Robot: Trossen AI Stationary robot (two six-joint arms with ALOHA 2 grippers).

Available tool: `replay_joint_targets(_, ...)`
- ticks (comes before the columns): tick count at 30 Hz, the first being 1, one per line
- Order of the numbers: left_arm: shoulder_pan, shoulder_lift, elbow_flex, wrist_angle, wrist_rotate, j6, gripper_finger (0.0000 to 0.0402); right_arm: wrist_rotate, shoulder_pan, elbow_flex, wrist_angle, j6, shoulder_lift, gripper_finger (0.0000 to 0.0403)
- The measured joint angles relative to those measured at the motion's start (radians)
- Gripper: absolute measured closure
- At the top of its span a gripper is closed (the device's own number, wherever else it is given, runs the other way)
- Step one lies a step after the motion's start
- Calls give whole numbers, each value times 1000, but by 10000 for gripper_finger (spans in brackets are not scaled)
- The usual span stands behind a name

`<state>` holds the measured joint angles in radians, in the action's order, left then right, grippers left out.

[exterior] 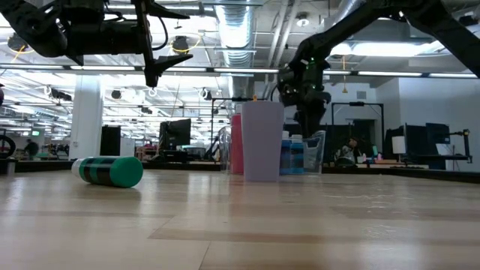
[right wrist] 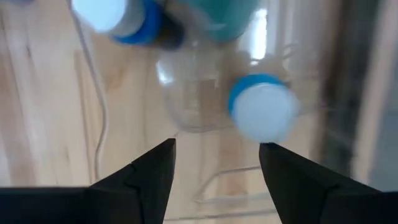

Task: Pick & Place Paint Supplies
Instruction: Adjust the light blue paint bottle

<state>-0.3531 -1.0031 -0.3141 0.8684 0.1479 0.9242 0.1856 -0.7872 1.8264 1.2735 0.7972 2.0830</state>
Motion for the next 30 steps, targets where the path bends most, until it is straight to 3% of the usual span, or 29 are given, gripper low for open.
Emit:
replay_joint_targets(5, 0, 0, 0, 0, 4, 0, 66, 1, 2, -54, -6, 11, -1, 179)
replay_joint_targets(30, 0, 0, 0, 0, 2, 0, 66, -54, 1, -57, -175, -3, -1, 179)
